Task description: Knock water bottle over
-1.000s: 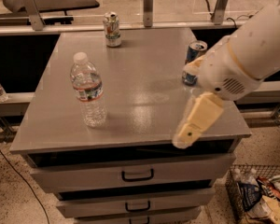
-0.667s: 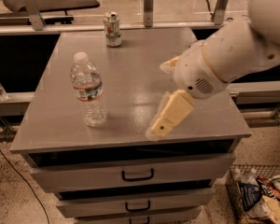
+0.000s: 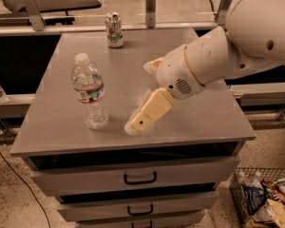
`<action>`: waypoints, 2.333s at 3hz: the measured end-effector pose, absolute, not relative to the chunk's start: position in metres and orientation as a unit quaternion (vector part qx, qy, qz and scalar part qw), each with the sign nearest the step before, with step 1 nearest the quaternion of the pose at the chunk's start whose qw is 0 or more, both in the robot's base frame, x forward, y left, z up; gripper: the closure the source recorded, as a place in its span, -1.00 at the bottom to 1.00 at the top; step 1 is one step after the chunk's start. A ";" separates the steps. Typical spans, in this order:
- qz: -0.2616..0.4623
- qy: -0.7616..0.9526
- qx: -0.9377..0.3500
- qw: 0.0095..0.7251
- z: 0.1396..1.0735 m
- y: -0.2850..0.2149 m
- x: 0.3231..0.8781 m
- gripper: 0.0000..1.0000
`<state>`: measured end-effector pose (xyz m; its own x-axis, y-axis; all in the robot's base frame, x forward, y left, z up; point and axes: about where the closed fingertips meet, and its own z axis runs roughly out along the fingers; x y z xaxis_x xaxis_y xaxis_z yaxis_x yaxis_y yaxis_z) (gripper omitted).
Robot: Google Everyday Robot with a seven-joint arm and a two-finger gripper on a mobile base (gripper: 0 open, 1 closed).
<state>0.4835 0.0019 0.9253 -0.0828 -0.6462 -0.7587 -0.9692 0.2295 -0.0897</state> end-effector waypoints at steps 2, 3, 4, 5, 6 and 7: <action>0.241 0.696 -0.550 0.394 0.902 0.038 0.498 -1.00; 0.260 0.682 -0.535 0.427 0.894 0.065 0.520 -1.00; 0.280 0.672 -0.513 0.454 0.894 0.085 0.541 -1.00; 0.300 0.667 -0.481 0.483 0.893 0.098 0.561 -1.00; 0.312 0.672 -0.438 0.510 0.896 0.102 0.586 -1.00; 0.306 0.681 -0.395 0.535 0.907 0.093 0.614 -1.00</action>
Offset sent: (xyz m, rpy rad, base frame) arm 0.0421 0.0675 -0.0445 0.1924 -0.0756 -0.0910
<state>0.6144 0.0925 0.9072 -0.1158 -0.2113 -0.9705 -0.8655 0.5008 -0.0058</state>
